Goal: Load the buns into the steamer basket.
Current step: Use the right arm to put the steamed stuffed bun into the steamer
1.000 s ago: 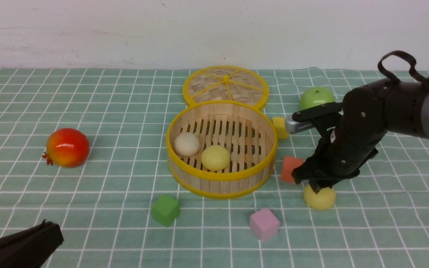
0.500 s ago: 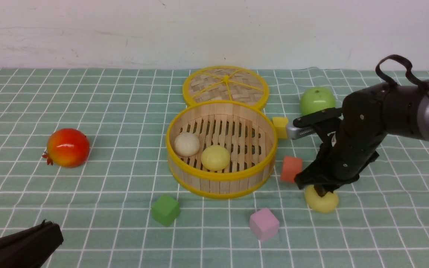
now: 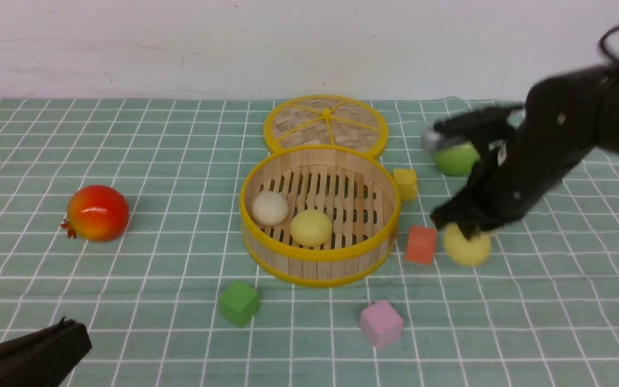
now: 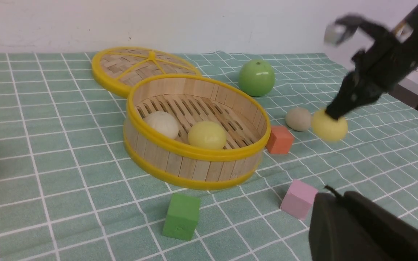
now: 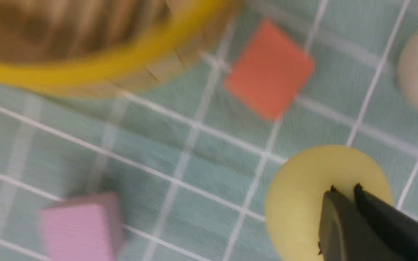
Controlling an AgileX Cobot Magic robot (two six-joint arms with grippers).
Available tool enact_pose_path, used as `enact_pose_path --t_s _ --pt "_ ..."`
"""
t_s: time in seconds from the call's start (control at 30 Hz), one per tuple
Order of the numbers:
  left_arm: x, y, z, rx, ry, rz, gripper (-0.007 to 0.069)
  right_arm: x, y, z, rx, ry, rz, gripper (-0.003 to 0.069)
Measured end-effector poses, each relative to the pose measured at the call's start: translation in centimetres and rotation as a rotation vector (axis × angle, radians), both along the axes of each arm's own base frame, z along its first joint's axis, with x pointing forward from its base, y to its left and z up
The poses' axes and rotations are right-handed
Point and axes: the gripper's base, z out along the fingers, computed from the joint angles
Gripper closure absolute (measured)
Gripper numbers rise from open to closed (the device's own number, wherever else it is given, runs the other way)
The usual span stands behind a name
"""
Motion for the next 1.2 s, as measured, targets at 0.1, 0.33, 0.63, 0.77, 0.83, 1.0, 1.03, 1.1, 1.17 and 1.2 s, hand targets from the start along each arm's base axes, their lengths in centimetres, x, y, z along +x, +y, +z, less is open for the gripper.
enact_pose_path --t_s 0.1,0.33,0.63,0.77,0.83,1.0,1.03,1.1,1.17,1.2 --pt "0.0 0.0 0.0 0.000 0.000 0.000 0.0605 0.2 1.8 2.6 0.072 -0.072 0.060 0.0660" --pt "0.0 0.0 0.0 0.000 0.000 0.000 0.0605 3.1 4.7 1.9 0.167 -0.129 0.082 0.0660" --pt "0.0 0.0 0.0 0.000 0.000 0.000 0.0605 6.0 6.6 -4.0 0.240 -0.073 0.061 0.0657" --pt "0.0 0.0 0.0 0.000 0.000 0.000 0.0603 6.4 6.8 -5.3 0.236 -0.056 0.064 0.0648" --pt "0.0 0.0 0.0 0.000 0.000 0.000 0.0602 6.5 6.8 -5.7 0.232 -0.051 0.066 0.0639" --pt "0.0 0.0 0.0 0.000 0.000 0.000 0.0596 6.8 6.9 -6.2 0.235 -0.063 0.059 0.0475" --pt "0.0 0.0 0.0 0.000 0.000 0.000 0.0596 6.8 6.9 -6.1 0.236 -0.065 0.058 0.0446" --pt "0.0 0.0 0.0 0.000 0.000 0.000 0.0596 6.8 6.9 -5.8 0.239 -0.072 0.059 0.0365" --pt "0.0 0.0 0.0 0.000 0.000 0.000 0.0596 6.5 6.8 -4.8 0.244 -0.078 0.065 0.0281" --pt "0.0 0.0 0.0 0.000 0.000 0.000 0.0596 6.0 6.6 -3.2 0.246 -0.099 0.076 0.0219"
